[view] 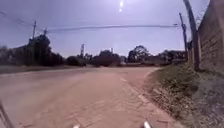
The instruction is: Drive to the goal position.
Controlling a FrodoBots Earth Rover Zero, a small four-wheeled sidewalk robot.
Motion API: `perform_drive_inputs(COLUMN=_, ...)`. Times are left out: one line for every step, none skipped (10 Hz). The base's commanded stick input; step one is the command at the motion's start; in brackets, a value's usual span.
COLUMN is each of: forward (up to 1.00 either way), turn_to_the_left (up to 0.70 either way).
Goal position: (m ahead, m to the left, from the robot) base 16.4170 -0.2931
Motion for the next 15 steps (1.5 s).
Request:
perform_drive_inputs(forward=0.70, turn_to_the_left=0.00)
perform_drive_inputs(forward=0.70, turn_to_the_left=0.00)
perform_drive_inputs(forward=0.70, turn_to_the_left=0.00)
perform_drive_inputs(forward=0.70, turn_to_the_left=0.00)
perform_drive_inputs(forward=0.70, turn_to_the_left=0.00)
perform_drive_inputs(forward=0.70, turn_to_the_left=0.00)
perform_drive_inputs(forward=0.70, turn_to_the_left=0.00)
perform_drive_inputs(forward=0.70, turn_to_the_left=0.00)
perform_drive_inputs(forward=0.70, turn_to_the_left=0.00)
perform_drive_inputs(forward=0.70, turn_to_the_left=0.00)
perform_drive_inputs(forward=0.70, turn_to_the_left=0.00)
perform_drive_inputs(forward=0.70, turn_to_the_left=0.00)
perform_drive_inputs(forward=0.70, turn_to_the_left=0.00)
perform_drive_inputs(forward=0.70, turn_to_the_left=0.00)
perform_drive_inputs(forward=0.70, turn_to_the_left=0.00)
